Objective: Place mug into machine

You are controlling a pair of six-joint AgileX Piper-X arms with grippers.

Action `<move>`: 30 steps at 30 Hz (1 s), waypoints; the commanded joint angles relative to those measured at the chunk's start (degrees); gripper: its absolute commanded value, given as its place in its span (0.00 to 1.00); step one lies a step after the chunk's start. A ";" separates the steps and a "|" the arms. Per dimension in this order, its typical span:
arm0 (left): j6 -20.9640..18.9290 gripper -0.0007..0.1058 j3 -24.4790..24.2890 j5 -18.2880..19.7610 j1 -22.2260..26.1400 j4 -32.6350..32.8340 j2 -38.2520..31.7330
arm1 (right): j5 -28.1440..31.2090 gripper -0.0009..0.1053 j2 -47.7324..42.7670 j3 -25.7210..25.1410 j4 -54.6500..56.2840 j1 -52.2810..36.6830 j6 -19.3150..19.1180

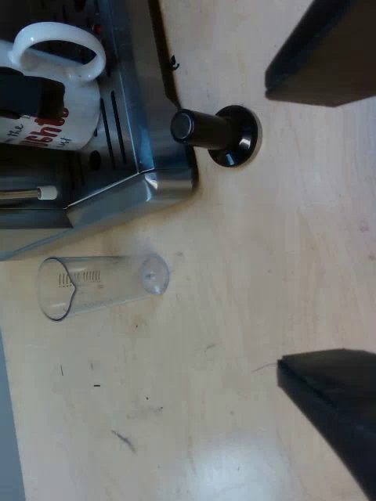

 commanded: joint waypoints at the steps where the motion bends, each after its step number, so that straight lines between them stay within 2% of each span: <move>1: -0.27 0.63 -0.28 -0.78 1.52 -0.89 -8.06 | -0.27 0.49 -2.49 -0.13 -0.24 0.26 -0.03; 6: -0.27 0.63 -0.28 -0.78 6.28 -0.89 -8.06 | -0.27 0.49 -2.49 -0.13 -0.24 1.43 -0.03; 30: -0.27 0.63 -0.28 -0.78 5.29 -0.89 -8.06 | -0.27 0.49 -2.49 -0.13 -0.24 1.28 -0.03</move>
